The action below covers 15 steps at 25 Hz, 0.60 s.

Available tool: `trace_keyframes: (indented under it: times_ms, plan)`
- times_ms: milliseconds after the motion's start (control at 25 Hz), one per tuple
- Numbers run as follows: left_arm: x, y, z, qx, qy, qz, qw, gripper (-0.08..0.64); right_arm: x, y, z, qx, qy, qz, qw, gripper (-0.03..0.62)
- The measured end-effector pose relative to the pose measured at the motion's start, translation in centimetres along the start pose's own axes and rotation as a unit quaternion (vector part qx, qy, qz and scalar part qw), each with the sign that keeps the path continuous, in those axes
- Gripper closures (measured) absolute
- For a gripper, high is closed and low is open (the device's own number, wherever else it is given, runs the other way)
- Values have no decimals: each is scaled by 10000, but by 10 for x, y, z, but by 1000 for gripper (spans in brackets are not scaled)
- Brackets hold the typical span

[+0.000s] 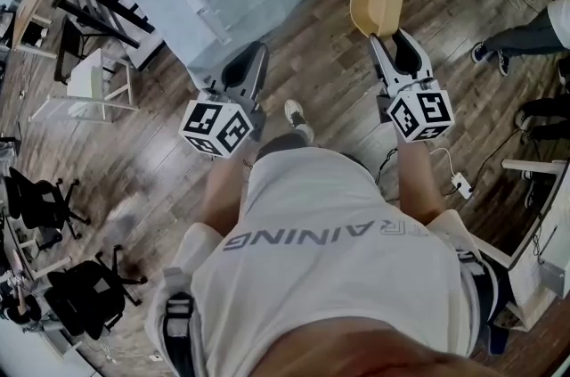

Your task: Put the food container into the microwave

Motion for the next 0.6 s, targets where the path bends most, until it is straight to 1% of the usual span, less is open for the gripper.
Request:
trace_keyframes:
  times_ms: [120, 320, 440, 600]
  plan:
    - [-17, 6, 2, -18, 44, 61, 10000, 500, -4, -15, 5, -64, 20, 130, 9999, 383]
    - [-55, 15, -3, 0, 77, 172, 9998, 500, -19, -41, 4, -200, 23, 214, 9996, 383]
    - [-80, 24, -7, -18, 107, 215, 9997, 500, -37, -58, 4, -236, 53, 288, 9993, 383]
    - [-112, 40, -11, 16, 130, 199, 9997, 500, -65, -76, 6, -228, 89, 283, 9993, 383]
Point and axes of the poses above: the fingertips, and each gripper's own axes: x backward along the fingers, y to its left, z out of its underside, the point moved 2 cm from there along x, backward along the fingers, and after that the axes turned 5 degrees about x, right-handed, at the moved point
